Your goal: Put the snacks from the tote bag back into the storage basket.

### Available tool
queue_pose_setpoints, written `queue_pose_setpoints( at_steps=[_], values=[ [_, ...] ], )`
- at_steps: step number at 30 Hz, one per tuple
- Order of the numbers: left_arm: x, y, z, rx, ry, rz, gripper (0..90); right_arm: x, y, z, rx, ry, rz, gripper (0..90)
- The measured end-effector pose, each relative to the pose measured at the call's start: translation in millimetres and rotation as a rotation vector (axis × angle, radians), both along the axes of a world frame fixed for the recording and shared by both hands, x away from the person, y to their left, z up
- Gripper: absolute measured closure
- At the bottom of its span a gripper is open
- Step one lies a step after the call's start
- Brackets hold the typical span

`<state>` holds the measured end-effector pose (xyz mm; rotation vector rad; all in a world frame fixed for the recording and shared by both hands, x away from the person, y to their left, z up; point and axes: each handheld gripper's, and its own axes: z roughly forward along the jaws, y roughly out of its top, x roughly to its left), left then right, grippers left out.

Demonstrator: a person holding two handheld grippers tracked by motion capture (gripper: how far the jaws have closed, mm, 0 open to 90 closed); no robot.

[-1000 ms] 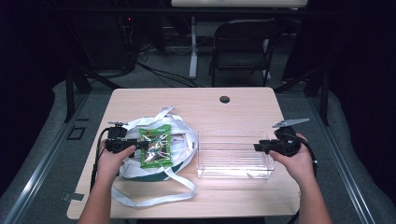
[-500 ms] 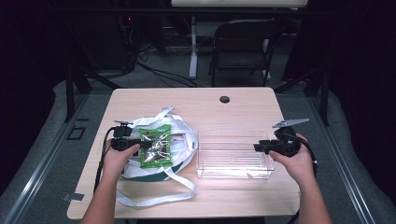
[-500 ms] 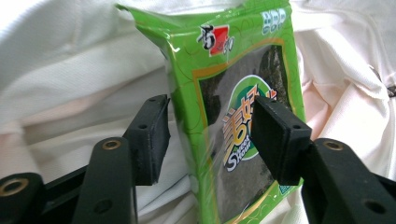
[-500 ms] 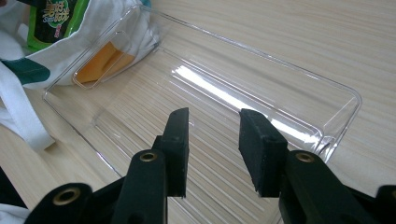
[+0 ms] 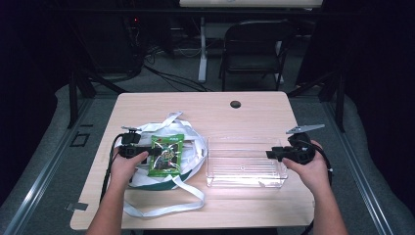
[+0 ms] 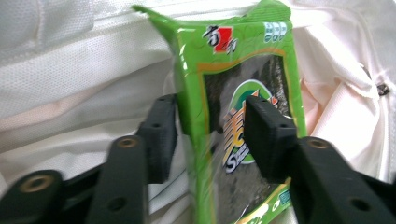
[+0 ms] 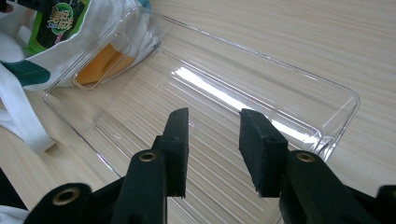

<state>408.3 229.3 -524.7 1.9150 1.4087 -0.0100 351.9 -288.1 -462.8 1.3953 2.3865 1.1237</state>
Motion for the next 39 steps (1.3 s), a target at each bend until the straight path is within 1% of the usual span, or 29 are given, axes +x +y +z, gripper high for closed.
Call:
queue_pose_setpoints(
  at_steps=[3,4,6,7,9,11,13,15,17,19,20,21,22,23,24,25,26,27,28,30,31,32,33,34,35,36,37,38,39],
  values=[
    [0.0,0.5,0.4,-0.002,0.0,-0.009,65.2,0.1,-0.3,-0.2,0.002,-0.002,-0.002,63.2],
    [-0.6,-0.4,0.7,-0.01,0.0,-0.013,67.0,0.2,-0.4,-0.3,0.007,-0.001,0.0,63.2],
    [-0.8,-0.6,0.9,-0.007,-0.004,-0.018,68.1,0.1,-0.3,-0.3,0.007,0.0,-0.001,63.2],
    [-1.2,-0.8,1.3,-0.004,-0.009,-0.018,71.2,0.2,-0.3,0.0,-0.005,0.003,0.0,63.2],
    [-1.5,-0.5,1.8,-0.009,-0.007,-0.023,74.5,0.2,-0.3,0.1,-0.006,0.004,0.0,63.2],
    [-2.2,0.0,3.5,-0.026,-0.005,-0.045,76.2,0.3,-0.3,0.0,-0.006,0.003,0.0,63.2],
    [-2.5,-0.6,3.8,-0.028,-0.009,-0.045,79.1,0.3,-0.4,0.0,-0.006,0.002,0.0,63.2],
    [-1.9,-2.5,3.7,-0.036,-0.004,-0.052,77.8,0.1,-0.3,-0.2,0.001,0.001,-0.005,63.2],
    [-0.9,-4.3,3.2,-0.044,0.003,-0.046,71.6,0.2,-0.4,-0.3,0.003,0.0,-0.002,63.2],
    [0.0,-4.8,2.7,-0.044,0.006,-0.052,68.2,0.2,-0.5,-0.3,0.006,0.002,-0.002,63.2],
    [1.6,-7.3,2.0,-0.03,0.013,-0.051,66.1,0.2,-0.6,-0.1,-0.001,0.002,-0.002,63.2],
    [1.6,-7.3,2.0,-0.03,0.013,-0.051,63.5,0.2,-0.5,-0.1,-0.005,0.001,-0.003,63.2],
    [3.6,-10.4,1.0,-0.011,0.024,-0.042,59.0,0.2,-0.4,-0.1,-0.006,0.002,-0.002,63.2],
    [5.0,-11.8,-0.1,-0.003,0.027,-0.046,54.1,0.3,-0.3,-0.3,-0.005,-0.001,-0.001,63.2],
    [6.0,-13.4,-1.0,-0.013,0.036,-0.059,52.0,0.2,-0.2,-0.3,-0.005,-0.001,-0.001,63.2],
    [6.8,-15.9,-2.1,-0.026,0.048,-0.07,51.0,0.1,-0.1,-0.3,-0.005,-0.001,-0.001,63.2],
    [6.8,-15.9,-2.1,-0.026,0.048,-0.07,48.8,0.1,-0.1,-0.3,-0.001,0.0,0.0,63.2],
    [7.8,-17.8,-2.9,-0.026,0.06,-0.087,48.8,0.1,-0.1,-0.3,-0.001,0.0,0.0,63.2],
    [9.5,-21.0,-4.7,-0.015,0.058,-0.09,45.7,0.1,-0.3,-0.1,-0.005,0.001,-0.002,63.2],
    [11.1,-22.6,-7.4,-0.029,0.072,-0.088,42.6,0.2,-0.3,-0.5,-0.006,-0.001,-0.001,63.2],
    [12.2,-22.4,-8.7,-0.024,0.079,-0.1,41.5,0.2,-0.3,-0.4,-0.009,-0.001,-0.001,63.2],
    [12.2,-23.5,-10.0,-0.026,0.08,-0.097,41.2,0.2,-0.4,-0.2,-0.014,0.0,0.0,63.2],
    [12.2,-23.5,-10.0,-0.026,0.08,-0.097,41.5,0.2,0.0,-0.8,-0.005,-0.001,-0.001,63.2],
    [11.8,-25.1,-11.2,-0.038,0.086,-0.11,42.9,0.2,0.0,-0.8,-0.005,-0.001,-0.002,63.2],
    [11.8,-25.1,-11.2,-0.038,0.086,-0.11,44.1,0.2,0.0,-0.8,-0.005,-0.001,-0.002,63.2],
    [11.3,-24.9,-10.7,-0.031,0.078,-0.119,44.1,0.3,-0.6,-0.2,-0.015,0.0,0.0,63.2],
    [10.6,-24.9,-9.6,-0.029,0.071,-0.123,46.8,0.2,-0.5,-0.3,-0.013,-0.001,0.0,63.2],
    [9.0,-24.5,-7.0,-0.042,0.06,-0.128,49.7,0.2,-0.2,-0.7,-0.004,-0.002,-0.002,63.2],
    [8.2,-23.7,-4.9,-0.045,0.051,-0.143,50.9,0.2,-0.3,-0.6,-0.005,-0.002,-0.002,63.2]
  ],
)
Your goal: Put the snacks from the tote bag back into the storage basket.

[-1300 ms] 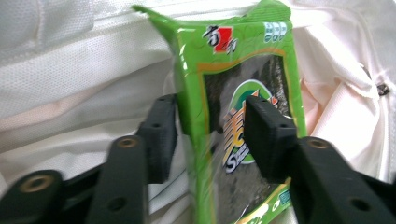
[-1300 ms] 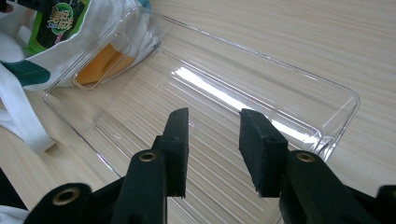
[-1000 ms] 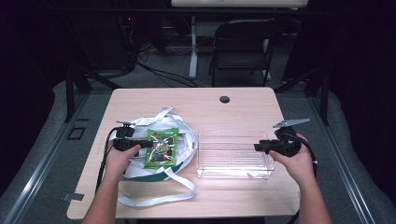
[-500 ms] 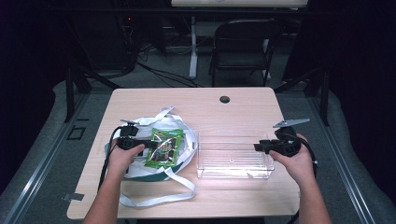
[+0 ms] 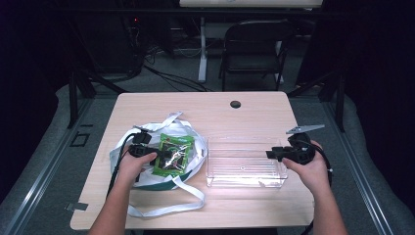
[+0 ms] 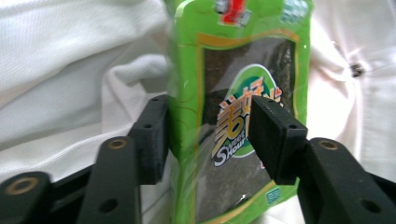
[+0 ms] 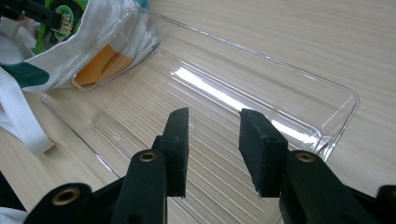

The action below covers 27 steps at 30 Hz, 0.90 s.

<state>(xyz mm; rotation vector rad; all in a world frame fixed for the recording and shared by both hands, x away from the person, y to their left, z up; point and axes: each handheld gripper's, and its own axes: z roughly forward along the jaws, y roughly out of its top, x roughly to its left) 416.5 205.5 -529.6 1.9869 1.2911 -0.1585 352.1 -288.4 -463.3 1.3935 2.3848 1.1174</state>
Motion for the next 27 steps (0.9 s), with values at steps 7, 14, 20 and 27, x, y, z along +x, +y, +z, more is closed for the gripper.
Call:
queue_pose_setpoints(
  at_steps=[7,14,20,27],
  values=[
    [-7.6,-1.3,16.4,0.008,-0.059,-0.06,60.0,0.0,1.4,-0.2,0.003,0.004,-0.003,63.0],
    [-11.4,1.1,21.6,0.031,-0.08,-0.088,67.4,0.2,1.2,-0.4,0.006,0.001,-0.005,62.9],
    [-15.9,12.7,23.1,0.005,-0.073,-0.096,71.2,0.4,0.9,-0.1,0.003,0.001,-0.002,63.0],
    [-21.2,27.9,22.3,-0.04,-0.071,-0.076,73.6,1.5,3.2,-1.2,0.009,0.006,0.012,63.0]
  ],
)
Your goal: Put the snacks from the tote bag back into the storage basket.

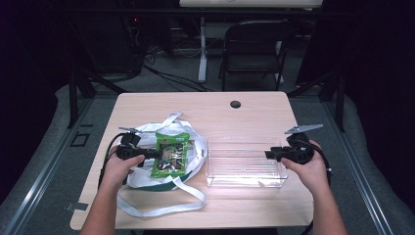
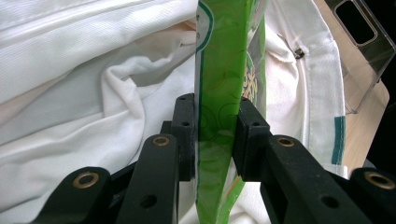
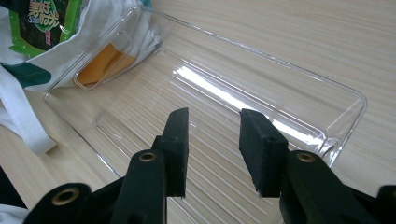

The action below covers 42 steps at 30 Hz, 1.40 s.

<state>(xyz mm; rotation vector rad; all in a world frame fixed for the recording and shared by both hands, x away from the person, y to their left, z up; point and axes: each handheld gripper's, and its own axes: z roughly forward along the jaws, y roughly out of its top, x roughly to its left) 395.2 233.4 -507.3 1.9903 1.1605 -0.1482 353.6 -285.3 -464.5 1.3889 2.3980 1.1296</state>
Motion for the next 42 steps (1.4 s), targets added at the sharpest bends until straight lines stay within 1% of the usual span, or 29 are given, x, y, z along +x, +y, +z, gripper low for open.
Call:
queue_pose_setpoints(
  at_steps=[1,3,4,6,7,9,10,15,16,17,18,19,22,23,24,25,26,27,28,30,31,32,33,34,35,36,38,39,42],
  values=[
    [0.0,0.0,0.0,0.0,0.0,0.0,73.6,0.0,0.0,0.0,0.0,0.0,0.0,63.0],
    [-1.9,3.7,2.6,-0.002,-0.017,0.012,73.6,1.2,1.4,1.6,-0.014,-0.004,0.003,63.0],
    [-2.2,4.8,3.6,0.001,-0.024,0.011,73.7,2.1,2.7,1.8,-0.011,-0.01,0.012,63.0],
    [-3.2,6.2,5.5,-0.01,-0.032,0.023,73.7,3.1,5.0,4.3,-0.025,-0.027,0.032,64.0],
    [-3.4,7.1,6.3,-0.012,-0.039,0.025,73.7,3.9,6.7,4.8,-0.014,-0.029,0.036,64.4],
    [-3.9,7.2,7.2,-0.018,-0.041,0.031,73.7,5.5,8.1,4.9,-0.016,-0.036,0.046,64.9],
    [-4.0,7.7,8.7,-0.027,-0.052,0.031,73.7,9.6,11.0,4.6,-0.038,-0.04,0.079,65.0],
    [-3.7,5.9,12.5,-0.032,-0.073,0.032,73.7,15.0,13.8,5.5,-0.06,-0.011,0.114,66.0],
    [-3.4,4.5,13.9,-0.047,-0.086,0.027,73.7,19.4,14.1,4.3,-0.07,0.009,0.141,65.9],
    [-3.4,4.5,13.9,-0.047,-0.086,0.027,73.7,20.7,14.4,3.4,-0.079,0.007,0.145,65.7],
    [-2.9,3.5,14.7,-0.06,-0.097,0.024,73.7,22.5,14.6,3.0,-0.094,0.017,0.155,65.3],
    [-2.7,2.9,15.1,-0.062,-0.103,0.028,73.6,23.5,14.7,2.7,-0.103,0.016,0.16,65.0],
    [-1.4,1.1,16.5,-0.057,-0.118,0.029,73.6,26.8,16.3,3.1,-0.119,0.026,0.204,63.6],
    [-1.4,1.1,16.5,-0.057,-0.118,0.029,73.7,27.6,17.2,3.7,-0.136,0.028,0.218,63.6],
    [-0.8,-1.2,18.0,-0.053,-0.13,0.029,73.7,28.5,18.5,3.7,-0.138,0.03,0.23,64.1],
    [-0.8,-1.2,18.0,-0.053,-0.13,0.029,73.6,29.6,19.5,4.7,-0.15,0.035,0.252,65.2],
    [0.2,-3.9,19.9,-0.045,-0.141,0.014,73.6,30.9,21.0,5.1,-0.143,0.048,0.266,65.4],
    [0.5,-5.2,21.3,-0.039,-0.147,0.01,73.6,31.8,21.8,5.8,-0.149,0.05,0.272,66.0],
    [0.8,-6.2,22.1,-0.044,-0.155,0.009,73.6,33.2,22.9,6.4,-0.16,0.047,0.283,66.1],
    [1.7,-8.1,24.0,-0.046,-0.157,0.013,73.6,36.3,25.6,7.1,-0.182,0.046,0.312,66.1],
    [1.7,-8.1,24.0,-0.046,-0.157,0.013,73.6,36.3,25.6,7.1,-0.182,0.046,0.312,66.1],
    [2.9,-9.3,25.9,-0.049,-0.167,0.008,73.6,38.8,28.8,6.8,-0.198,0.047,0.335,66.1],
    [2.9,-9.3,25.9,-0.049,-0.167,0.008,73.6,38.8,28.8,6.8,-0.198,0.047,0.335,66.1],
    [3.4,-10.5,26.8,-0.055,-0.173,0.01,73.6,42.0,31.0,8.1,-0.225,0.055,0.377,66.1],
    [4.2,-11.3,28.6,-0.055,-0.18,0.004,73.6,42.6,32.0,7.8,-0.222,0.054,0.381,66.0],
    [4.8,-11.6,29.4,-0.058,-0.183,-0.002,73.6,44.4,32.4,8.6,-0.233,0.054,0.404,66.1],
    [5.6,-12.4,30.9,-0.058,-0.191,0.0,73.6,46.6,33.8,9.5,-0.239,0.057,0.424,66.1],
    [6.1,-12.5,31.8,-0.054,-0.191,-0.001,73.7,47.9,34.4,10.6,-0.25,0.062,0.436,66.0],
    [8.3,-13.6,33.3,-0.053,-0.191,0.0,73.6,51.1,36.4,13.8,-0.249,0.063,0.473,65.9]
  ],
)
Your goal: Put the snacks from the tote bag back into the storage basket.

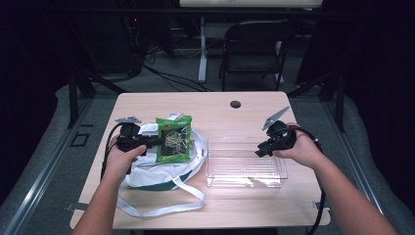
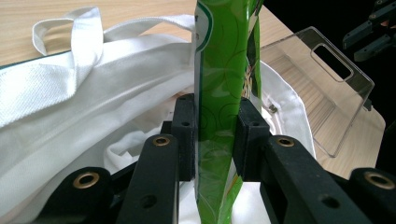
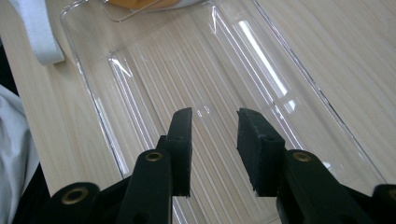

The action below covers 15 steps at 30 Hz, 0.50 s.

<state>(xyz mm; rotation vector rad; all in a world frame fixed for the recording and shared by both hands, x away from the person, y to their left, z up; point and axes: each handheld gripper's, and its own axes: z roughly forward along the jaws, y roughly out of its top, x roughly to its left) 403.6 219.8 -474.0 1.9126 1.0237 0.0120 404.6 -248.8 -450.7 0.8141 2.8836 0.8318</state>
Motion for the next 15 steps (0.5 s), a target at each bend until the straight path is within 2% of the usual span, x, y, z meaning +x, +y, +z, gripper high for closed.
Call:
queue_pose_setpoints(
  at_steps=[5,9,12,15],
  values=[
    [2.1,-4.6,2.0,0.002,-0.002,-0.005,73.7,2.7,3.4,6.4,0.004,0.006,0.036,65.5],
    [5.1,-8.1,6.4,-0.003,-0.011,-0.007,73.6,6.2,7.9,11.4,-0.011,-0.002,0.088,64.7],
    [6.2,-8.6,8.8,-0.01,-0.02,-0.008,73.6,7.1,9.0,12.6,-0.002,0.008,0.093,64.3],
    [7.8,-9.2,11.7,-0.027,-0.029,-0.016,73.6,11.0,9.2,13.8,0.009,0.025,0.127,64.0]
  ],
)
